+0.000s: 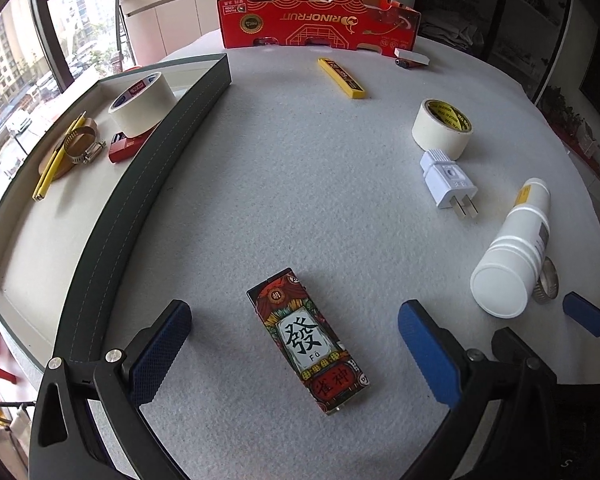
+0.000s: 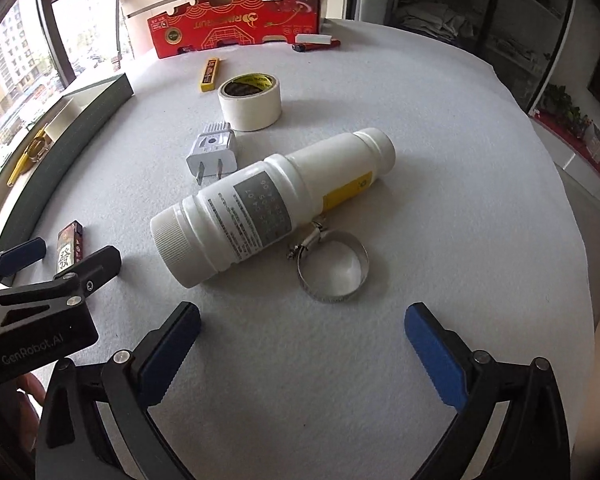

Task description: Organize rigid objects

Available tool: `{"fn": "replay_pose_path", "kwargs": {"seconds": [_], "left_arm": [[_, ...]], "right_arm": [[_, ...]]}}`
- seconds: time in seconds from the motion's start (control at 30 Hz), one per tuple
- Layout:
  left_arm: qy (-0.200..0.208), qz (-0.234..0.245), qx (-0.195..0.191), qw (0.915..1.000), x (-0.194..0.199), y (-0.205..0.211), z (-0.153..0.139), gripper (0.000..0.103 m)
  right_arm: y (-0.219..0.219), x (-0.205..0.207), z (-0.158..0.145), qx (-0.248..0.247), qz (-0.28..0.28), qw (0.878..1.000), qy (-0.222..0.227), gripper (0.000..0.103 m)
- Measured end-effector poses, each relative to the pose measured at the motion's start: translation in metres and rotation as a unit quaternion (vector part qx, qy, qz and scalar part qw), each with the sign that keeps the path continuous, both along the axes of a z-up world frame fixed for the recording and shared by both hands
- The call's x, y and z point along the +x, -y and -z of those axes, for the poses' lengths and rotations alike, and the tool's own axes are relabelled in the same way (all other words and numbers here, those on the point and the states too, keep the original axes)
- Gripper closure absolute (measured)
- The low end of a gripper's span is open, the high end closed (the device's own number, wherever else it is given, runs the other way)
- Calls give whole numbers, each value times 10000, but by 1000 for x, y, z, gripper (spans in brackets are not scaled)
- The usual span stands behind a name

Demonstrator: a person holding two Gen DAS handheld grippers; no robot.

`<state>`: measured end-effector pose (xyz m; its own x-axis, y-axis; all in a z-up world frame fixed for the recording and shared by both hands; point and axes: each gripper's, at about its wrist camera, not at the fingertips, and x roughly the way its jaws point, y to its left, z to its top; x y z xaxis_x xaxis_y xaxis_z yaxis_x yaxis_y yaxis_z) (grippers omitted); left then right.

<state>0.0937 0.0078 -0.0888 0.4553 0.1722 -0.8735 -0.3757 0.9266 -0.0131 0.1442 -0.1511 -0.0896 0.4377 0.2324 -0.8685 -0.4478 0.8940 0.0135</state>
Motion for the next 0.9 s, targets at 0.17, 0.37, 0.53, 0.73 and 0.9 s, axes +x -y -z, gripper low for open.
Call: {"fn": "replay_pose_path", "kwargs": {"seconds": [0.17, 0.37, 0.53, 0.73, 0.9], "left_arm": [[71, 62, 30, 10000, -4, 1, 0, 0], [148, 6, 59, 9999, -7, 2, 0, 0], [177, -190, 78, 9996, -6, 5, 0, 0], [-73, -101, -42, 9999, 5, 9, -2, 1], [-120, 159, -80, 9998, 3, 17, -5, 14]], "right_arm": [[-1, 4, 0, -15, -223, 9997, -67, 0], [15, 5, 3, 161, -119, 9994, 275, 0], [10, 18, 3, 137, -70, 9995, 290, 0], [5, 17, -1, 107, -180, 9994, 276, 9], [-5, 11, -6, 78, -386, 9990, 229, 41]]}}
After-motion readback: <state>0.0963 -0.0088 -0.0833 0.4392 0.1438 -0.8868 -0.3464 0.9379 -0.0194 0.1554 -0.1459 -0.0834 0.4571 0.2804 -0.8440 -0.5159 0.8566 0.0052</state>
